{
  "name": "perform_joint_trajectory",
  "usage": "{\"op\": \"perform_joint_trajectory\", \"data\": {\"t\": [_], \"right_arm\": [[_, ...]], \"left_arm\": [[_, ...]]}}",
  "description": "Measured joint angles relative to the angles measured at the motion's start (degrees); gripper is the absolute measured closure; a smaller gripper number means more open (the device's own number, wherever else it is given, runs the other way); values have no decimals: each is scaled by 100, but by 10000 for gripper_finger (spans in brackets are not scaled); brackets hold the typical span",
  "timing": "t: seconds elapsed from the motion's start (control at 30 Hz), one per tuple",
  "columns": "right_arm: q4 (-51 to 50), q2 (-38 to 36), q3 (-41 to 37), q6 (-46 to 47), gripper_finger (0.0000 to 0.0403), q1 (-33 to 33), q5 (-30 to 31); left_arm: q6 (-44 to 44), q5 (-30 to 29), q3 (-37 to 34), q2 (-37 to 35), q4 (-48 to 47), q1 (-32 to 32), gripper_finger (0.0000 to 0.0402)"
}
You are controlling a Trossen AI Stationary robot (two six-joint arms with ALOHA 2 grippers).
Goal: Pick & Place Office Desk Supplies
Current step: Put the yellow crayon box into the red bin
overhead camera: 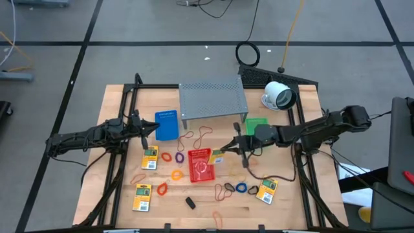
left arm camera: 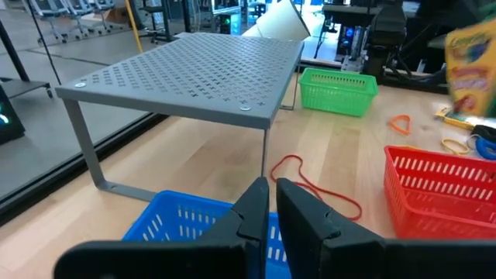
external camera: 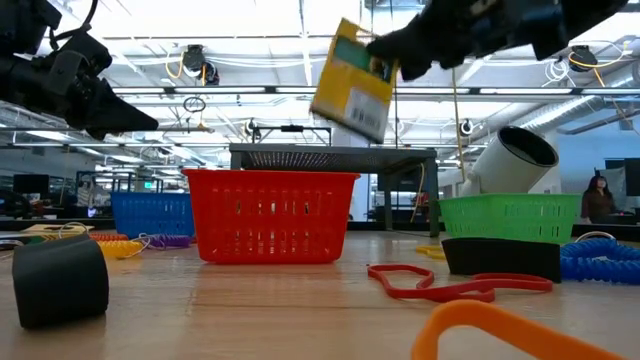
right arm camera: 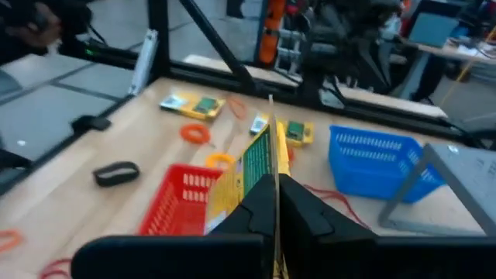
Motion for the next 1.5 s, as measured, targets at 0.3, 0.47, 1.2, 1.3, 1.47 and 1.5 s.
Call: {"op": "perform_joint_trajectory", "data": {"t": [0.3,0.47,1.2,1.3,1.47,1.5], "right_arm": [[220,854,524,90,403,-117,-50],[-707,1543,1527,-22,403,5,-336],[-1544,2076,2189,1110,403,71,-777],[-1558,2076,2189,1149,403,71,-802],[-1559,2076,2189,1272,399,113,-792],[-1557,2076,2189,1319,396,134,-788]], "left_arm": [[-3,0,0,2,-1,0,366],[-1,-6,0,0,-1,-1,366],[25,-44,0,2,-3,4,366],[-24,-46,0,2,-6,4,366],[-155,-46,0,1,-6,4,366],[-180,-46,0,1,-6,4,366]]}}
